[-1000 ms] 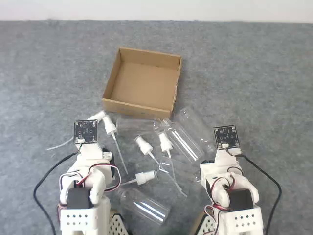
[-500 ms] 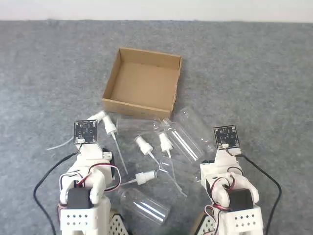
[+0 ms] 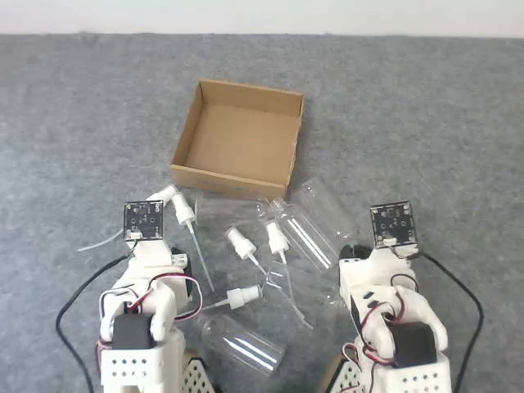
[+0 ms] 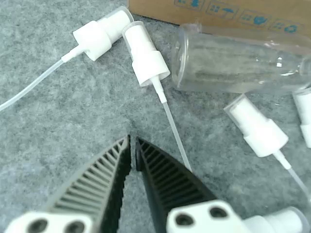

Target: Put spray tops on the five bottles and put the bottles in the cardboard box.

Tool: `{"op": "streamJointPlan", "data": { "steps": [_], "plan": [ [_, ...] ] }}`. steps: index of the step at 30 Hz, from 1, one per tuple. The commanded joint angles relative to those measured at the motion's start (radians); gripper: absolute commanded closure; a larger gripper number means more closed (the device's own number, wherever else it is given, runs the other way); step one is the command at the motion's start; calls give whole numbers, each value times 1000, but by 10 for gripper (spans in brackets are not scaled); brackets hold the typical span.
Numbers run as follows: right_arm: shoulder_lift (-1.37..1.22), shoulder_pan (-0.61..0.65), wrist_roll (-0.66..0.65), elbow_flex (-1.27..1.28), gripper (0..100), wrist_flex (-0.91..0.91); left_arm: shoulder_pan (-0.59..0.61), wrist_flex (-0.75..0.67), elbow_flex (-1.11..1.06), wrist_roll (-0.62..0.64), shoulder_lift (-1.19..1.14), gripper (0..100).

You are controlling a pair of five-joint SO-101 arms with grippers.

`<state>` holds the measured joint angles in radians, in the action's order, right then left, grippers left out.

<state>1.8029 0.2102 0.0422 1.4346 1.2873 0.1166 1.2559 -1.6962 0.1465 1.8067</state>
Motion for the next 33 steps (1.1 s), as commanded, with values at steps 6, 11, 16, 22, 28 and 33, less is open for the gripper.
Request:
{"op": "streamJointPlan", "data": {
  "steps": [6,11,16,22,28,33],
  "plan": [
    [4,-7,6,-245,991,8,3,6,12,-5,14,983],
    [4,-2,6,-331,991,8,3,6,12,-5,14,983],
    [4,82,6,-393,991,39,3,6,12,-5,14,983],
    [-13,194,66,-506,991,104,3,6,12,-5,14,983],
    [-206,332,86,-671,991,166,3,6,12,-5,14,983],
    [-394,470,80,-744,989,189,3,6,12,-5,14,983]
  ]
}}
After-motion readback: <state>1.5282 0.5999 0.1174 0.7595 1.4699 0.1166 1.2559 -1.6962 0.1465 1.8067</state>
